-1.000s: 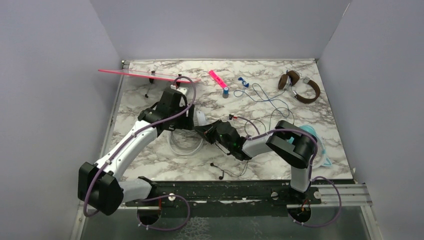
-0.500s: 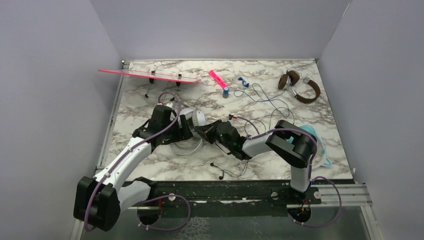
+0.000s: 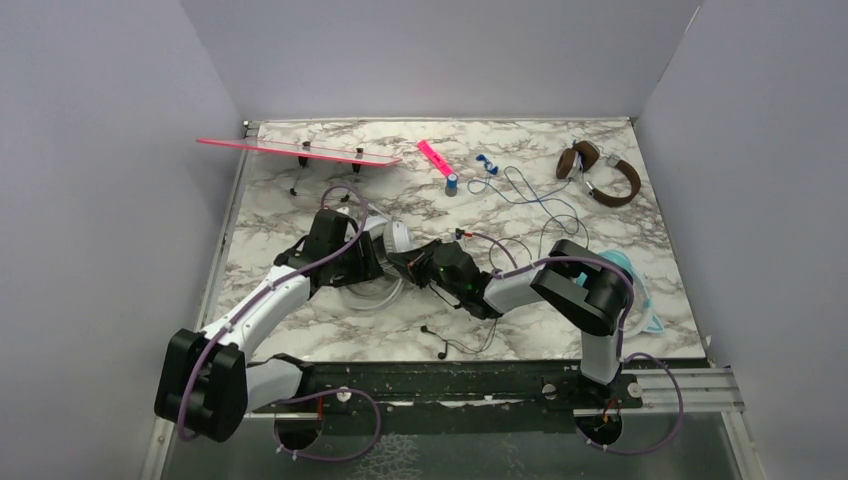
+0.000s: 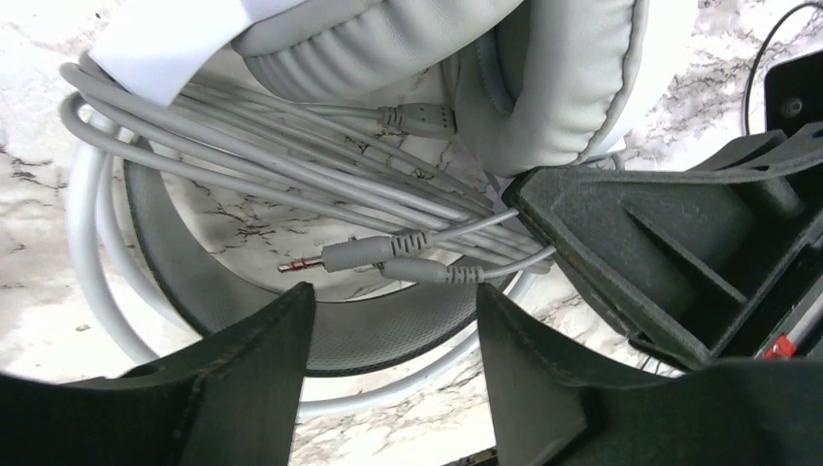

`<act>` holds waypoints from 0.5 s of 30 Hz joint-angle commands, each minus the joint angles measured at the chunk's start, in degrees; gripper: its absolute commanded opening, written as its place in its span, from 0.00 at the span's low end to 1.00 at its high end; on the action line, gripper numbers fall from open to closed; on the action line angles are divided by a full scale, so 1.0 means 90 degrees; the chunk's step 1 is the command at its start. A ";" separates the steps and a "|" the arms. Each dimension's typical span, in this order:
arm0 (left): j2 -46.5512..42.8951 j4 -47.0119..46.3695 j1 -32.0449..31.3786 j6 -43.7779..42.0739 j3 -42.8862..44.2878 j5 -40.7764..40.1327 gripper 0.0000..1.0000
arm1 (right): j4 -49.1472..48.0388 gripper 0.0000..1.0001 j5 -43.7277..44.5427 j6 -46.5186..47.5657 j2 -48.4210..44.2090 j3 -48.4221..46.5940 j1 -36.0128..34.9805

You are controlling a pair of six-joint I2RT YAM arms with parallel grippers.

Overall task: Wrap the headphones
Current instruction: Adjust the headphones cable on the headphones.

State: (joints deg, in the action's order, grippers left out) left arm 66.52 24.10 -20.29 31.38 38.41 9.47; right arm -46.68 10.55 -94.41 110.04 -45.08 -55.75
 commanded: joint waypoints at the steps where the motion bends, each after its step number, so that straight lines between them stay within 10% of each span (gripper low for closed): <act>1: 0.0157 -0.0417 0.0038 0.0201 -0.0007 -0.0176 0.56 | 0.0232 0.04 -0.0329 0.0214 0.0116 -0.0262 0.0016; 15: 0.0157 -0.0512 0.0048 0.0164 -0.0004 -0.0600 0.42 | 0.2605 0.37 -0.1335 0.1429 -0.0477 -0.0731 0.0022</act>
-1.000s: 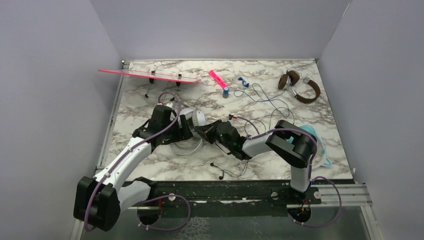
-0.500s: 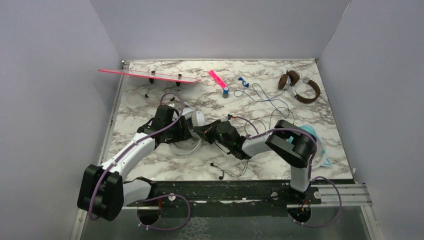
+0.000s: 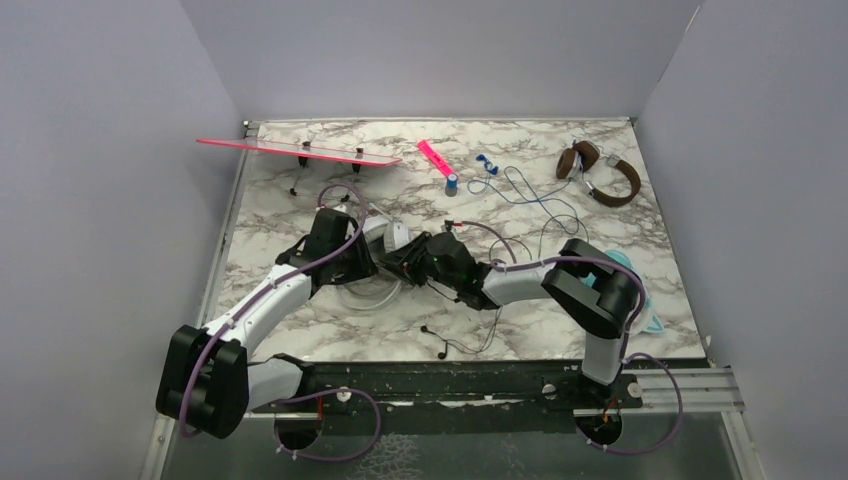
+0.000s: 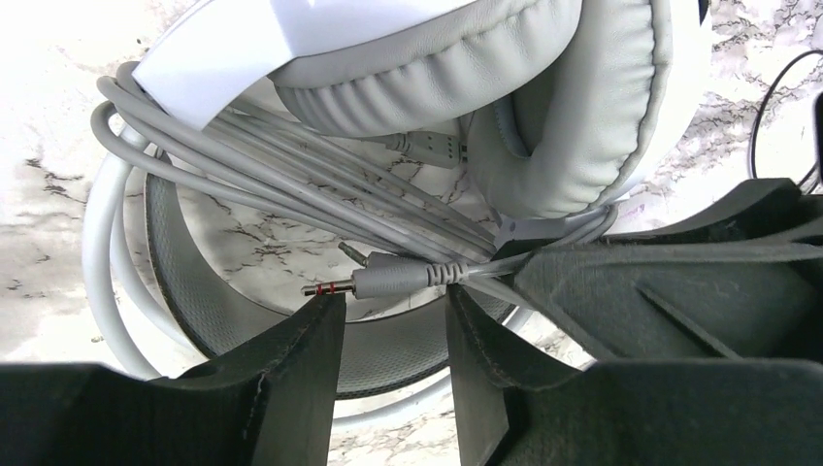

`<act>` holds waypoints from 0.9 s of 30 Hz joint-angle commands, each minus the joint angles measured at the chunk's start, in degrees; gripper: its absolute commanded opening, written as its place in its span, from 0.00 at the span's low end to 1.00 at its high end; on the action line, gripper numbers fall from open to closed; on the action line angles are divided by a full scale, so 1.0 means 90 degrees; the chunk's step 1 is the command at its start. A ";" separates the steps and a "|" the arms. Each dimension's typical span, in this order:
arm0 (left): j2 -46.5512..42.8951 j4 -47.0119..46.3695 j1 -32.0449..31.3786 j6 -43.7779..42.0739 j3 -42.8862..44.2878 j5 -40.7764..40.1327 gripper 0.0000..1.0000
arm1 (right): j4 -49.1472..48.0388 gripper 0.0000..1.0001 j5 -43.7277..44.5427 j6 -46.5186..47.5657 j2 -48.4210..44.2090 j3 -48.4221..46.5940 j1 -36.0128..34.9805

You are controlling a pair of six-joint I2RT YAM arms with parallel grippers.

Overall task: Wrap the headphones
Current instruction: Adjust the headphones cable on the headphones.

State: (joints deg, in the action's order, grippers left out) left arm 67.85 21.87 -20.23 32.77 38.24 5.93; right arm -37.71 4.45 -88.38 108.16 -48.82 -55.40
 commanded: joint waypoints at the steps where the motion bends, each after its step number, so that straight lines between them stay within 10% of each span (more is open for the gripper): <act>1: 0.0002 -0.0269 0.0041 0.0010 0.0010 -0.0212 0.42 | 0.1705 0.39 -0.0745 0.0908 -0.0343 -0.0292 -0.0022; 9: -0.0092 -0.0223 0.0041 -0.0038 0.0012 -0.0271 0.42 | 0.3038 0.43 -0.1571 0.2257 -0.1223 -0.0389 -0.0015; 19: -0.0259 -0.0188 0.0050 -0.0012 -0.0077 -0.0270 0.42 | 0.4711 0.61 -0.2908 0.8960 -0.1994 -0.1759 0.0575; 27: -0.0300 0.0006 0.0103 -0.0054 0.0145 -0.0523 0.42 | 0.3894 0.58 -0.3976 1.1436 -0.1255 -0.2346 0.0627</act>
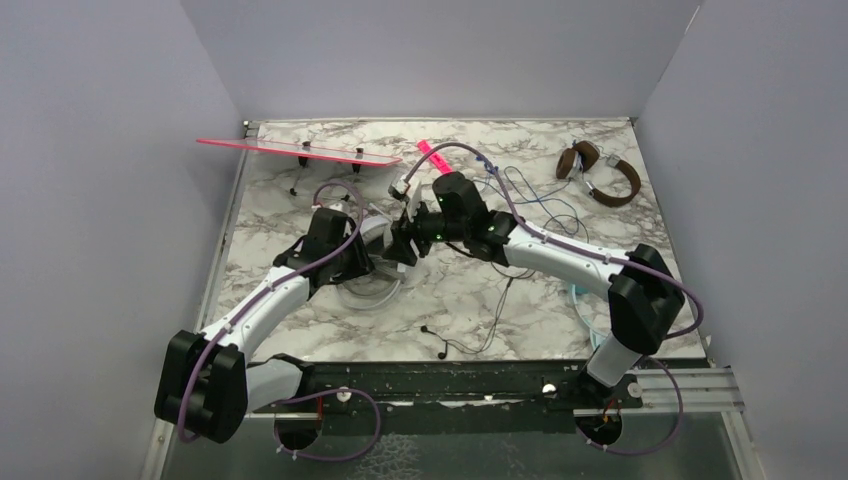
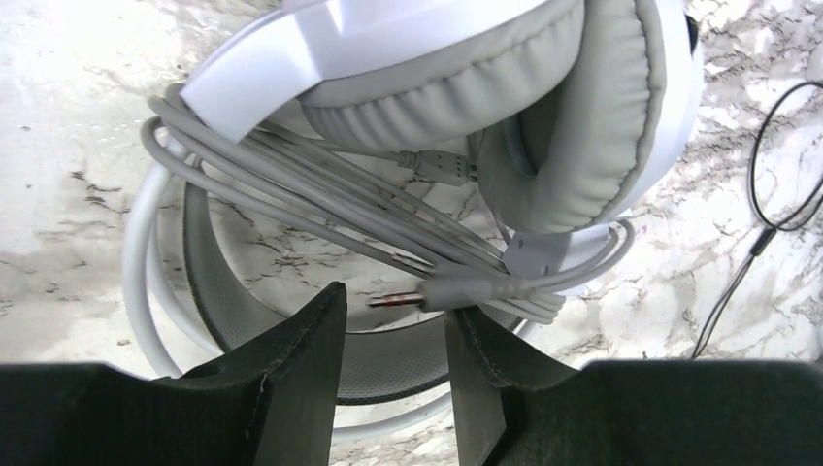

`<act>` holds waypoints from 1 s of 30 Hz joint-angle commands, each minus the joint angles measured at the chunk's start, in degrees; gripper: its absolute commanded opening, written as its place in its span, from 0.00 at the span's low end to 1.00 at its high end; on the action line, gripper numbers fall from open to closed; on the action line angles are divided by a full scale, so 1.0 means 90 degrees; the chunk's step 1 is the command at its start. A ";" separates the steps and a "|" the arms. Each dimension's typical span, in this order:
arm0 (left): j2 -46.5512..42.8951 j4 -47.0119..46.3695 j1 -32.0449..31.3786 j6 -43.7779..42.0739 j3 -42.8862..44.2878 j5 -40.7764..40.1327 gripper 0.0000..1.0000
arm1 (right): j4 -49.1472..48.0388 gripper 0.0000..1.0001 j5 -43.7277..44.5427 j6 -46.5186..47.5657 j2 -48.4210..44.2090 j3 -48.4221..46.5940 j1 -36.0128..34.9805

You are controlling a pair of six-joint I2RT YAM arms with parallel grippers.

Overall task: Wrap the headphones
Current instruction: Adjust the headphones cable on the headphones.

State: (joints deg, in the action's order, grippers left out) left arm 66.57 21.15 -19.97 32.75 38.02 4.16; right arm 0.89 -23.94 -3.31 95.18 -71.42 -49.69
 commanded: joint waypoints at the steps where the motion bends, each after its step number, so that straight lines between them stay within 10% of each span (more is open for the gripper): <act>1: -0.0159 0.0103 0.0079 -0.0055 0.0205 -0.0355 0.42 | -0.0605 0.58 -0.0964 0.2283 0.0171 0.0292 -0.0013; 30: -0.0448 0.0497 0.0192 -0.0139 0.0538 -0.0076 0.45 | -0.1285 0.01 -0.0018 0.3077 0.1557 -0.0113 -0.0148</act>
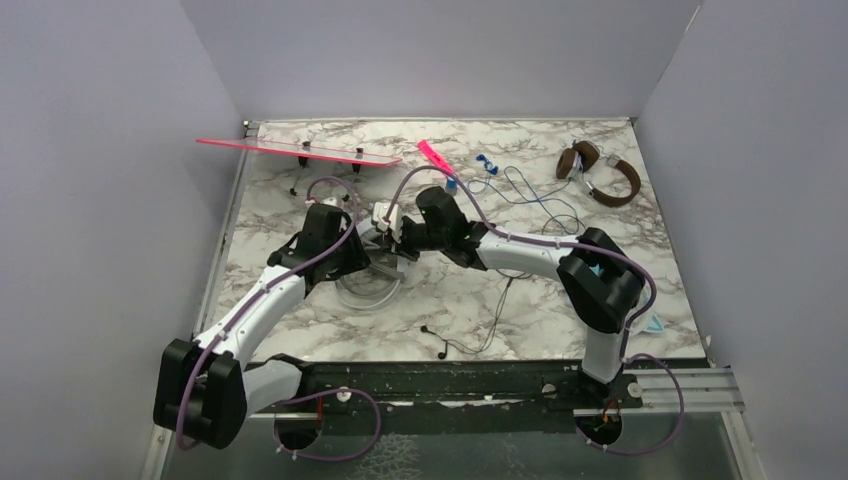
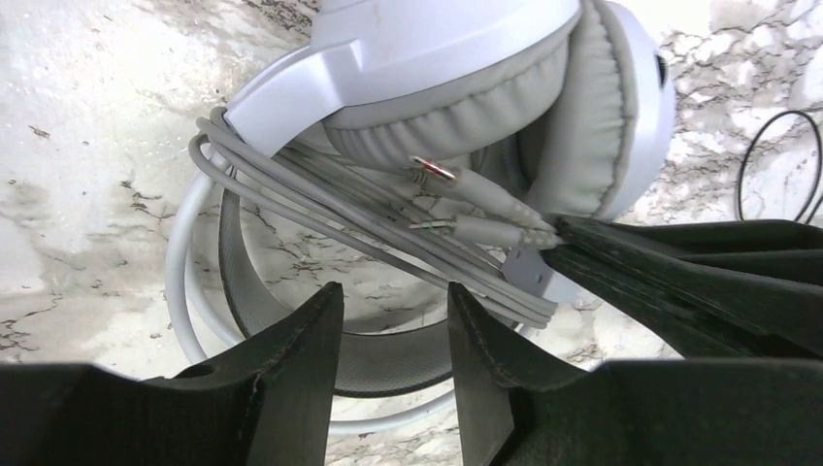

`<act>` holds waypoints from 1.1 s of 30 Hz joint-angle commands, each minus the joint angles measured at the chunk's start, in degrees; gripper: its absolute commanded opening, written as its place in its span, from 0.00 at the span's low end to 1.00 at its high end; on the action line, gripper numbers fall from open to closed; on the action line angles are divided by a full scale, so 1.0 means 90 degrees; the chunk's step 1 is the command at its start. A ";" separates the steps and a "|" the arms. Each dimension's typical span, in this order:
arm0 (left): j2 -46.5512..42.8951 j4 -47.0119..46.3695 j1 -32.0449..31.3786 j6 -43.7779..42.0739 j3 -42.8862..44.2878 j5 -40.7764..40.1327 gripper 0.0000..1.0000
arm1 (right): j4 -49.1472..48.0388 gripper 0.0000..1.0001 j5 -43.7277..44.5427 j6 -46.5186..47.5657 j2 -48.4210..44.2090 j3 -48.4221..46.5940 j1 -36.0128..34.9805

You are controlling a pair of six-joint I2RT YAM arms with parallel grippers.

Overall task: Wrap the headphones
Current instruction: Adjust the headphones cable on the headphones.

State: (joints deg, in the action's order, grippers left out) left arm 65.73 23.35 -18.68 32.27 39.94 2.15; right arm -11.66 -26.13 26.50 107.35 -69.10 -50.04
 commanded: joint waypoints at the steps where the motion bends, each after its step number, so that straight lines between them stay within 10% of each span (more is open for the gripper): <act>1: -0.0423 0.0342 0.0053 -0.0110 0.0372 0.0146 0.47 | 0.0215 0.01 0.0359 -0.0281 0.0255 -0.0441 -0.0142; 12: -0.0880 0.0976 0.0728 -0.0117 0.0661 -0.0189 0.70 | 0.0923 0.01 0.2388 0.0005 0.0485 -0.0691 -0.0710; 33: -0.0095 0.0737 0.1423 0.0835 -0.0346 -0.0376 0.40 | 0.2364 0.01 0.3901 0.0833 0.1136 -0.1511 -0.1233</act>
State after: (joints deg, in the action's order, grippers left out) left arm 63.55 31.42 -6.07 38.50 38.00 -1.15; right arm 3.88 4.93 28.27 115.37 -81.62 -60.38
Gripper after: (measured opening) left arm 0.417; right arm 0.015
